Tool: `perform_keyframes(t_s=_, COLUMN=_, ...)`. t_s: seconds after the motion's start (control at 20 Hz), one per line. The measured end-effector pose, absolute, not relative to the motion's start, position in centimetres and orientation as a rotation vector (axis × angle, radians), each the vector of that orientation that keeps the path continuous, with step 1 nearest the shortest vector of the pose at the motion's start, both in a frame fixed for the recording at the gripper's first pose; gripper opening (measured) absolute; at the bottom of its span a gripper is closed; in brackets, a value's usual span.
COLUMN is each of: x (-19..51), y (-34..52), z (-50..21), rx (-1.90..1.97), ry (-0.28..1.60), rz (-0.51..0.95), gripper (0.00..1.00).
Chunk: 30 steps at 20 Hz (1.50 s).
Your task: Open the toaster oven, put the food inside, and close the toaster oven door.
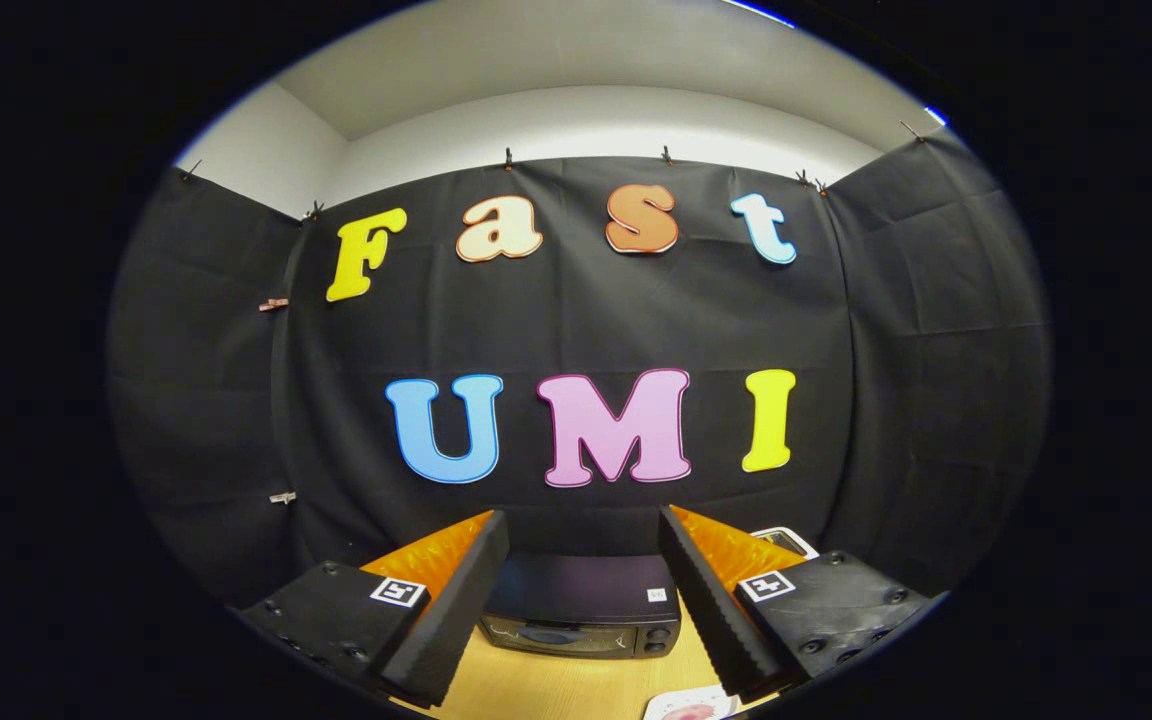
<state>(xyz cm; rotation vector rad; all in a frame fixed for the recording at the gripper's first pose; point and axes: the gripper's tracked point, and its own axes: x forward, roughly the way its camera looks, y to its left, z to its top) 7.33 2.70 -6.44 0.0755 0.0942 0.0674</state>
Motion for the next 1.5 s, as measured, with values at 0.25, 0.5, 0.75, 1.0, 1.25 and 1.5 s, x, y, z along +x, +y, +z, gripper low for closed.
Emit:
perform_keyframes(t_s=0.25, x=10.7, y=3.3, z=-10.2, rx=0.050, ry=0.131, rz=0.063, gripper=0.97)
perform_keyframes(t_s=0.5, x=14.7, y=5.2, z=-15.6, rx=0.029, ry=0.187, rz=0.089, gripper=0.97)
perform_keyframes(t_s=0.75, x=17.4, y=7.7, z=-21.8, rx=0.060, ry=0.277, rz=0.122, gripper=0.98)
perform_keyframes(t_s=1.0, x=18.7, y=8.5, z=-28.7, rx=0.027, ry=0.340, rz=0.081, gripper=0.98)
perform_keyframes(t_s=1.25, x=18.9, y=9.8, z=-35.6, rx=0.101, ry=0.459, rz=0.049, gripper=0.98)
perform_keyframes(t_s=1.5, x=19.4, y=9.4, z=-40.4, rx=0.045, ry=0.536, rz=0.013, gripper=0.98)
